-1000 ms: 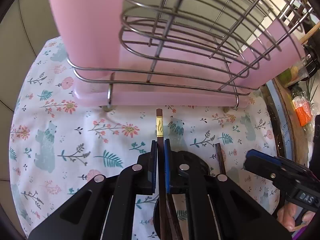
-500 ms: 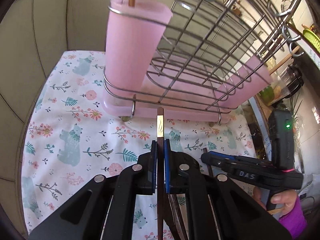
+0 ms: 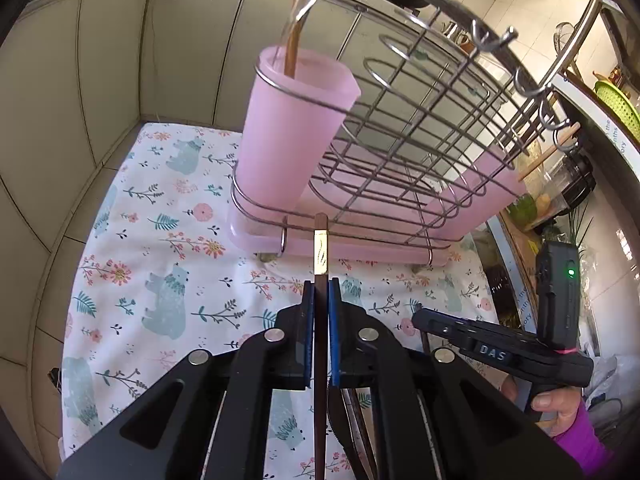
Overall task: Organize utensils
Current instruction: 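Grasp the gold-banded dark chopstick with left tool while right grasps a black chopstick, then lift both held chopsticks upright above the pink cup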
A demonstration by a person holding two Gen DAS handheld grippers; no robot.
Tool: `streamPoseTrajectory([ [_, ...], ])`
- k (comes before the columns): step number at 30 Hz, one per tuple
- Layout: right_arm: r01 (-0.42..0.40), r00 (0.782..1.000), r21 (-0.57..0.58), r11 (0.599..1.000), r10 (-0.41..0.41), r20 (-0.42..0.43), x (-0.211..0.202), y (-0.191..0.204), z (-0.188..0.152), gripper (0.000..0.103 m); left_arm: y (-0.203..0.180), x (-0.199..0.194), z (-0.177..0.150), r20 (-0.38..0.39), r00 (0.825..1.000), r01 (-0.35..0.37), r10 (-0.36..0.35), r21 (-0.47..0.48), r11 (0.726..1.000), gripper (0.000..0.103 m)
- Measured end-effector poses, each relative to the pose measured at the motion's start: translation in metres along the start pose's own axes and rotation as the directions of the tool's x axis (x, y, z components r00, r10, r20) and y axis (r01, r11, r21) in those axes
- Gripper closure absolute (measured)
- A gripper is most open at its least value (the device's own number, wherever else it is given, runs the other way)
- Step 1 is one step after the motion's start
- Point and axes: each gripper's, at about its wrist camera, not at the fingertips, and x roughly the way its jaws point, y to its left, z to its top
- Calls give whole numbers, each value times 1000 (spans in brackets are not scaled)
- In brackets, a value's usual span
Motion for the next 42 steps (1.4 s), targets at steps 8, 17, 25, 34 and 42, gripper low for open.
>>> streamPoseTrajectory([
  [8, -8, 986, -64, 998, 18, 164, -46, 15, -2, 97, -3, -24, 8, 93, 996, -8, 8, 5, 1000, 97],
  [17, -29, 973, -74, 997, 46, 226, -77, 10, -1, 97, -2, -27, 10, 99, 995, -22, 23, -7, 1000, 97],
  [25, -43, 973, -58, 997, 55, 225, -82, 5, 1, 97, 11, -14, 10, 37, 999, -18, 20, -51, 999, 97],
  [34, -48, 973, -56, 997, 60, 222, -81, 5, 0, 97, 40, 75, -2, -336, 942, -44, -12, -159, 986, 79],
  [42, -55, 974, -66, 996, 68, 216, -80, 8, -1, 97, 19, 92, -2, -338, 935, -122, 107, -22, 992, 79],
])
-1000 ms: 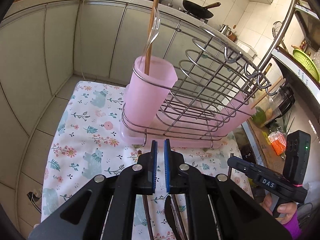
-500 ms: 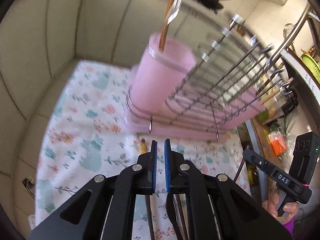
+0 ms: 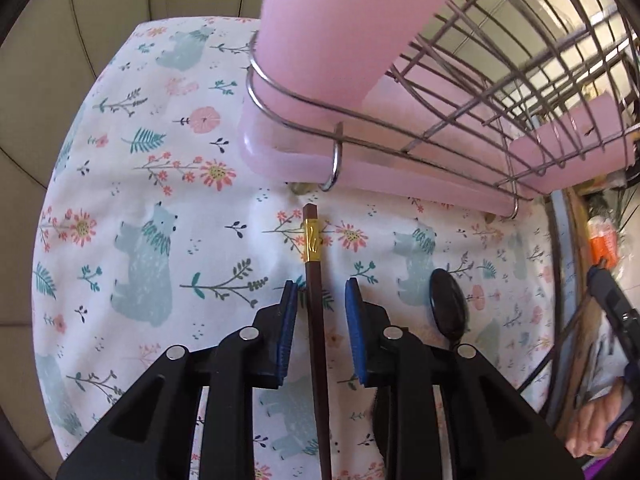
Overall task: Organize utensils
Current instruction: 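Lift both held chopsticks upright above the pink cup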
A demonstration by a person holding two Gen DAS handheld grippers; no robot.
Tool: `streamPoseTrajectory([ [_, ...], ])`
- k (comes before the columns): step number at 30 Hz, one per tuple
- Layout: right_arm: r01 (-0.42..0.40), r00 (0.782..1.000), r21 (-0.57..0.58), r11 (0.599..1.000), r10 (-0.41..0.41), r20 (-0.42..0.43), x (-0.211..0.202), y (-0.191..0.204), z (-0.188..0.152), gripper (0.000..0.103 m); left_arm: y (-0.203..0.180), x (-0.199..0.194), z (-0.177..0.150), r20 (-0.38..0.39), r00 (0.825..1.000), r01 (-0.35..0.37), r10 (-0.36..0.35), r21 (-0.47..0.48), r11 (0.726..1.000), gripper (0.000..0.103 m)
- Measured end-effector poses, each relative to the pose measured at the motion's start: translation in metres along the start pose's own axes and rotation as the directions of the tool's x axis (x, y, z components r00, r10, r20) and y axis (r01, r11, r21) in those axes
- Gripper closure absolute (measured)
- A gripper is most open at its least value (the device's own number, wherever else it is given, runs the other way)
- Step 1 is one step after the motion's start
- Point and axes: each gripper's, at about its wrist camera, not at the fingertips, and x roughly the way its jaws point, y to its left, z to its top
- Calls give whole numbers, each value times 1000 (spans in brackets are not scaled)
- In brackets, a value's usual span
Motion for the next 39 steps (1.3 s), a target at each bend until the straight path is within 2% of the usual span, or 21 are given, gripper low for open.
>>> streamPoseTrajectory([
  [1, -1, 1000, -2, 1000, 1, 1, -1, 1, 0, 97, -1, -1, 0, 6, 1000, -10, 10, 6, 1000, 81],
  [2, 0, 1000, -5, 1000, 0, 3, -2, 1, 0, 97, -3, -3, -1, 14, 1000, -22, 21, 15, 1000, 93],
  [3, -2, 1000, -6, 1000, 2, 6, -4, 1, 0, 97, -5, -4, -2, 21, 999, -29, 29, 24, 999, 97],
  [8, -5, 1000, -9, 1000, 5, 30, -12, 3, 1, 97, -2, -27, -13, 88, 996, 18, -20, 24, 1000, 97],
  [12, -6, 999, -13, 1000, 6, 46, -18, 4, 3, 97, 2, -58, -24, 162, 983, 85, -88, 27, 996, 98],
  [15, -7, 998, -18, 1000, 8, 62, -24, 6, 4, 97, 4, -85, -33, 250, 959, 127, -131, 31, 991, 98],
  [18, 2, 997, -27, 1000, 0, 77, -30, 8, 5, 97, 1, -107, -33, 350, 923, 157, -158, 33, 987, 98],
  [25, 22, 994, -54, 998, -16, 110, -41, 17, 6, 97, 3, -157, -47, 534, 830, 146, -159, 67, 987, 98],
  [28, 31, 992, -66, 997, -22, 127, -44, 20, 6, 97, -4, -172, -51, 597, 789, 111, -147, 96, 989, 98],
  [29, 35, 991, -71, 997, -25, 131, -45, 22, 5, 97, -5, -176, -53, 609, 780, 103, -145, 104, 989, 98],
  [33, 51, 989, -85, 995, -38, 146, -46, 25, 5, 97, -10, -182, -58, 629, 763, 87, -150, 130, 988, 98],
  [39, 84, 972, -98, 992, -60, 227, -57, 26, 6, 97, -12, -184, -59, 640, 752, 81, -156, 145, 986, 98],
])
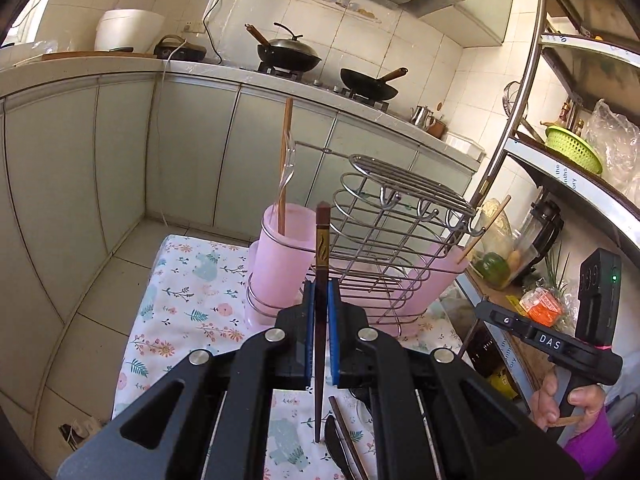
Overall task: Organize utensils
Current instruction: 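Lift both held chopsticks upright above the pink cup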
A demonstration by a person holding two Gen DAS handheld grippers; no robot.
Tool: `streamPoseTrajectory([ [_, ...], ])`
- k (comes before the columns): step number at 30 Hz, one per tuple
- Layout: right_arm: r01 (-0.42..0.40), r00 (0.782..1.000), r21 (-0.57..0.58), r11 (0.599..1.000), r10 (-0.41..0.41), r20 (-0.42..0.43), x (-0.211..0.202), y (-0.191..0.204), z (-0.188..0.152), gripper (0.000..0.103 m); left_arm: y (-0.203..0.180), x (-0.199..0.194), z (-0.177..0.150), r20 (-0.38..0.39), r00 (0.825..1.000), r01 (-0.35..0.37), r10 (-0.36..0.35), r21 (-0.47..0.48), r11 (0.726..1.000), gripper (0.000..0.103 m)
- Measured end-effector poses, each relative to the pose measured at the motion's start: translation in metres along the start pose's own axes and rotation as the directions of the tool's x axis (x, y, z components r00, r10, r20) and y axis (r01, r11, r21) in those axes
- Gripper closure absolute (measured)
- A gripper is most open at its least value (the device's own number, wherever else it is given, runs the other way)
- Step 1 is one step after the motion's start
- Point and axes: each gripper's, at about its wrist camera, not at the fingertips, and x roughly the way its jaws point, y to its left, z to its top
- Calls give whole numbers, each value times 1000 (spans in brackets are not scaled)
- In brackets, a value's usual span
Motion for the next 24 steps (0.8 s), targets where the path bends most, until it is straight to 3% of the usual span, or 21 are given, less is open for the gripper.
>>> streamPoseTrajectory([
  [9, 72, 997, -81, 994, -70, 25, 8, 4, -9, 97, -9, 6, -7, -18, 1000, 23, -23, 27, 999, 98],
  [24, 40, 999, -114, 993, -36, 34, 8, 9, -19, 96, -17, 9, -5, -17, 999, 32, -31, 37, 999, 98],
])
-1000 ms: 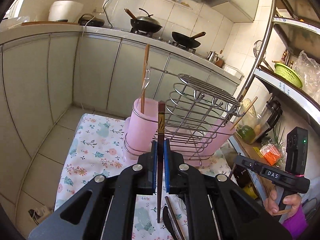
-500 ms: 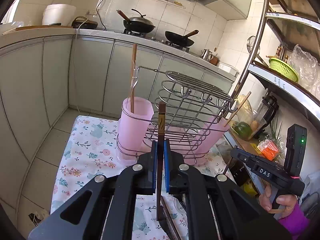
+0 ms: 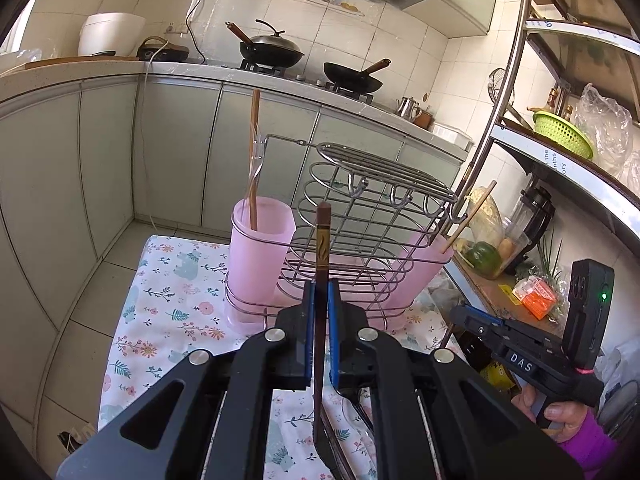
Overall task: Organize utensils
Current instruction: 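Lift both held chopsticks upright above the pink cup, then lower both chopsticks into the pink cup and open both tools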
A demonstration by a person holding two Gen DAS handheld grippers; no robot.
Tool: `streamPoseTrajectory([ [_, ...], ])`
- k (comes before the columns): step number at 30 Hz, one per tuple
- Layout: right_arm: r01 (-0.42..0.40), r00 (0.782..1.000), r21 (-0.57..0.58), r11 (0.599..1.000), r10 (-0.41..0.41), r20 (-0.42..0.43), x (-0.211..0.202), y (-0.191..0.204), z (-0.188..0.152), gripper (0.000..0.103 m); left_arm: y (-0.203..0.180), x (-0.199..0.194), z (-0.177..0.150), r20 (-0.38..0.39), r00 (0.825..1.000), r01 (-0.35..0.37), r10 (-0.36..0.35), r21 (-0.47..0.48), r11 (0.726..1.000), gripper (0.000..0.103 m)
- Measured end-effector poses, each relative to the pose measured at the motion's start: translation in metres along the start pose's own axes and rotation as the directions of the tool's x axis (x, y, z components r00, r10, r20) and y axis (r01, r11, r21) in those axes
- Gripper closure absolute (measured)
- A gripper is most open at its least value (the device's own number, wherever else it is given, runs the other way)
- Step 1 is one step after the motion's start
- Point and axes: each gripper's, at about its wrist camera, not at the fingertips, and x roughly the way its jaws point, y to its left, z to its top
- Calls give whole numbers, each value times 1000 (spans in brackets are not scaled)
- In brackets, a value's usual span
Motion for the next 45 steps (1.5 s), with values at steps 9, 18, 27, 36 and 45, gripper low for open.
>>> streamPoseTrajectory([
  [9, -32, 999, 3, 999, 32, 6, -3, -2, 0, 96, -10, 3, 3, 0, 1000, -14, 14, 19, 1000, 98],
  [18, -58, 998, 70, 996, 56, 35, -16, -19, 13, 97, -10, -9, 17, 53, 998, -23, 22, 22, 999, 98],
  [27, -57, 989, 120, 991, 40, 146, -47, -44, 63, 97, -2, -26, 55, 117, 993, -34, 33, 3, 999, 98],
  [36, -4, 940, 58, 998, -16, 340, -92, -40, 129, 97, -5, -59, 125, 281, 960, -4, 2, 5, 1000, 98],
  [45, 58, 914, 57, 997, -76, 399, -84, -48, 156, 97, -9, -51, 157, 412, 907, -119, 86, 55, 991, 98],
])
